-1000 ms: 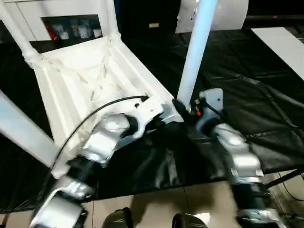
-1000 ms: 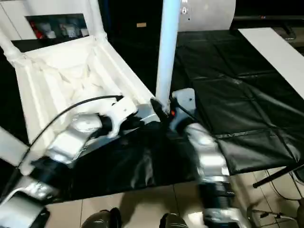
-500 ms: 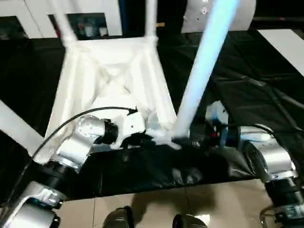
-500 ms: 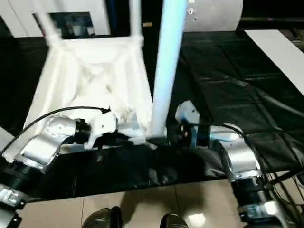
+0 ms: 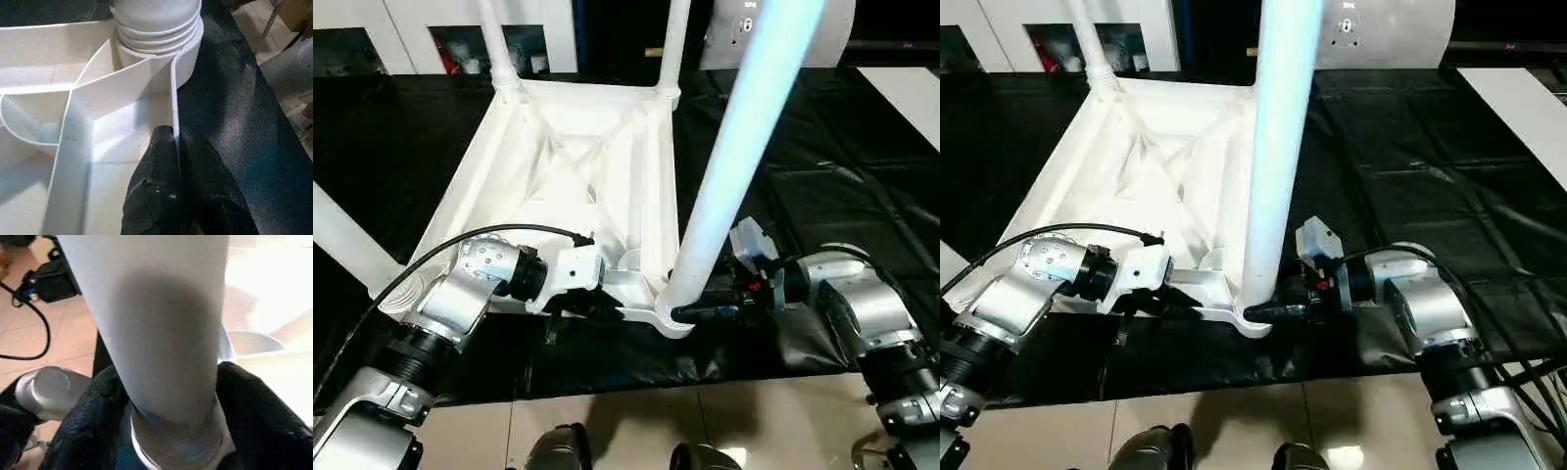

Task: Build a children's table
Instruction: Rotate leg to tighten

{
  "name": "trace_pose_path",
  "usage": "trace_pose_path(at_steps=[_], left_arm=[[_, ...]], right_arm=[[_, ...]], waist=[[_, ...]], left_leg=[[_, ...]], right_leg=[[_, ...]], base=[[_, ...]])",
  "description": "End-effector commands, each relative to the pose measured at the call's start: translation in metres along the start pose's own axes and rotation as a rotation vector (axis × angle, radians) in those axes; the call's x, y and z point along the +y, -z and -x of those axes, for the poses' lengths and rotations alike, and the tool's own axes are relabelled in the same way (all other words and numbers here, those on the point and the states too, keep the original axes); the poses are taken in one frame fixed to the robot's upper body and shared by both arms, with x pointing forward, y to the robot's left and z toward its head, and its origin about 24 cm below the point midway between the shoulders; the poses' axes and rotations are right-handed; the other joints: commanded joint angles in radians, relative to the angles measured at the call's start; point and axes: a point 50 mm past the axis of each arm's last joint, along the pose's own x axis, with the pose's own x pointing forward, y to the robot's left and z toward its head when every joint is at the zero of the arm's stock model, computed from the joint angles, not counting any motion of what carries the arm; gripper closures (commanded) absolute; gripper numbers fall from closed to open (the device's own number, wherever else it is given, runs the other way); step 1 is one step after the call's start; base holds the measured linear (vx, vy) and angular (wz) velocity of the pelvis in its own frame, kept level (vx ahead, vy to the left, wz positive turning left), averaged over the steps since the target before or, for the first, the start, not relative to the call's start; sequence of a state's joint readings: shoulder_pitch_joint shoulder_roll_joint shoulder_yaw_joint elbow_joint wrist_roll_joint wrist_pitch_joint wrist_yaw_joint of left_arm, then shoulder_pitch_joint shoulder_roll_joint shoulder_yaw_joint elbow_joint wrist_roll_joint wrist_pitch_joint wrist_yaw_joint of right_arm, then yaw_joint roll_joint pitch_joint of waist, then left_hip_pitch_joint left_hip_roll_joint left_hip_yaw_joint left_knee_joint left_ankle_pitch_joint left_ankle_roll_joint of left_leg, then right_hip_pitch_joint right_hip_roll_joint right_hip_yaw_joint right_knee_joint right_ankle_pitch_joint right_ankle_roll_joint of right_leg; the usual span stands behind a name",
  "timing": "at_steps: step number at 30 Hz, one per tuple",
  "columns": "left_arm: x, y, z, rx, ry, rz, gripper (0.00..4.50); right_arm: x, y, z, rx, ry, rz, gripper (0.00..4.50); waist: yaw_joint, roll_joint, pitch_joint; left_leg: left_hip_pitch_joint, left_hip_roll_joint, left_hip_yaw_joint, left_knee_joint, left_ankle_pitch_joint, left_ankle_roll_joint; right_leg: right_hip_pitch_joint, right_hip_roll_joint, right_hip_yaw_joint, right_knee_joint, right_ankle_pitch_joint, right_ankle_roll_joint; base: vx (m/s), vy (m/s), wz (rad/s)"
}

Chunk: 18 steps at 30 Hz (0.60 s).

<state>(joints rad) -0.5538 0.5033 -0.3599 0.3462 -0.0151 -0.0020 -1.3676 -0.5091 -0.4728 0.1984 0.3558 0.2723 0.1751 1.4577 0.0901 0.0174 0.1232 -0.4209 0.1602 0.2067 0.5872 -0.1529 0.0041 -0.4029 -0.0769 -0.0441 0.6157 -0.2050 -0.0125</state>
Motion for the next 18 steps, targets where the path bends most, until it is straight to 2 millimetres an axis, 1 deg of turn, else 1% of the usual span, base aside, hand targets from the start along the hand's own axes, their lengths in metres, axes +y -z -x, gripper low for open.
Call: trace_pose_path(at_steps=[1, 3, 5, 7, 14, 16, 17, 18], left_arm=[[-0.002, -0.007, -0.005, -0.005, 0.068, -0.056, 4.5], [-0.002, -0.007, -0.004, -0.003, 0.068, -0.057, 4.5], [-0.001, -0.005, -0.003, 0.003, 0.064, -0.056, 4.5], [0.0, -0.005, -0.003, 0.005, 0.059, -0.054, 4.5], [0.003, -0.003, -0.003, 0.0, 0.031, -0.038, 4.5], [0.005, -0.004, -0.004, -0.013, -0.003, -0.019, 4.5], [0.006, -0.004, -0.005, -0.017, -0.018, -0.012, 4.5], [0.01, -0.007, -0.006, -0.038, -0.058, 0.005, 4.5]], right_arm=[[0.001, -0.002, -0.001, -0.009, -0.029, 0.018, 1.81], [0.001, -0.002, -0.001, -0.01, -0.034, 0.02, 2.13], [0.001, -0.002, -0.001, -0.011, -0.044, 0.02, 2.2], [0.002, -0.002, -0.001, -0.012, -0.047, 0.02, 2.4], [0.007, 0.0, -0.005, -0.034, -0.06, 0.009, 2.5], [0.011, 0.002, -0.009, -0.06, -0.052, -0.012, 2.51], [0.012, 0.002, -0.01, -0.067, -0.046, -0.018, 2.51], [0.014, 0.003, -0.014, -0.086, -0.006, -0.037, 2.51]], waist=[[-0.005, -0.01, -0.082], [-0.005, -0.009, -0.084], [-0.004, -0.007, -0.085], [-0.003, -0.007, -0.086], [-0.002, -0.004, -0.084], [-0.002, -0.005, -0.083], [0.001, -0.005, -0.084], [0.0, -0.005, -0.082]], left_leg=[[0.047, 0.082, -0.031, -0.063, -0.147, 0.093], [0.046, 0.082, -0.032, -0.063, -0.136, 0.095], [0.046, 0.081, -0.032, -0.061, -0.127, 0.101], [0.046, 0.081, -0.032, -0.06, -0.125, 0.104], [0.047, 0.082, -0.032, -0.063, -0.152, 0.089], [0.048, 0.082, -0.032, -0.064, -0.156, 0.088], [0.049, 0.083, -0.032, -0.063, -0.153, 0.089], [0.048, 0.084, -0.031, -0.064, -0.154, 0.09]], right_leg=[[0.036, -0.083, 0.044, -0.056, -0.068, -0.295], [0.037, -0.082, 0.043, -0.054, -0.055, -0.295], [0.036, -0.081, 0.043, -0.053, -0.037, -0.298], [0.037, -0.081, 0.042, -0.052, -0.031, -0.303], [0.036, -0.081, 0.043, -0.055, -0.06, -0.301], [0.035, -0.079, 0.043, -0.055, -0.061, -0.298], [0.034, -0.081, 0.044, -0.055, -0.056, -0.297], [0.033, -0.081, 0.045, -0.056, -0.056, -0.297]], base=[[0.0, 0.0, 0.0], [0.0, 0.0, 0.0], [0.0, 0.0, 0.0], [0.0, 0.0, 0.0], [0.0, 0.0, 0.0], [0.0, 0.0, 0.0], [0.0, 0.0, 0.0], [0.0, 0.0, 0.0]])
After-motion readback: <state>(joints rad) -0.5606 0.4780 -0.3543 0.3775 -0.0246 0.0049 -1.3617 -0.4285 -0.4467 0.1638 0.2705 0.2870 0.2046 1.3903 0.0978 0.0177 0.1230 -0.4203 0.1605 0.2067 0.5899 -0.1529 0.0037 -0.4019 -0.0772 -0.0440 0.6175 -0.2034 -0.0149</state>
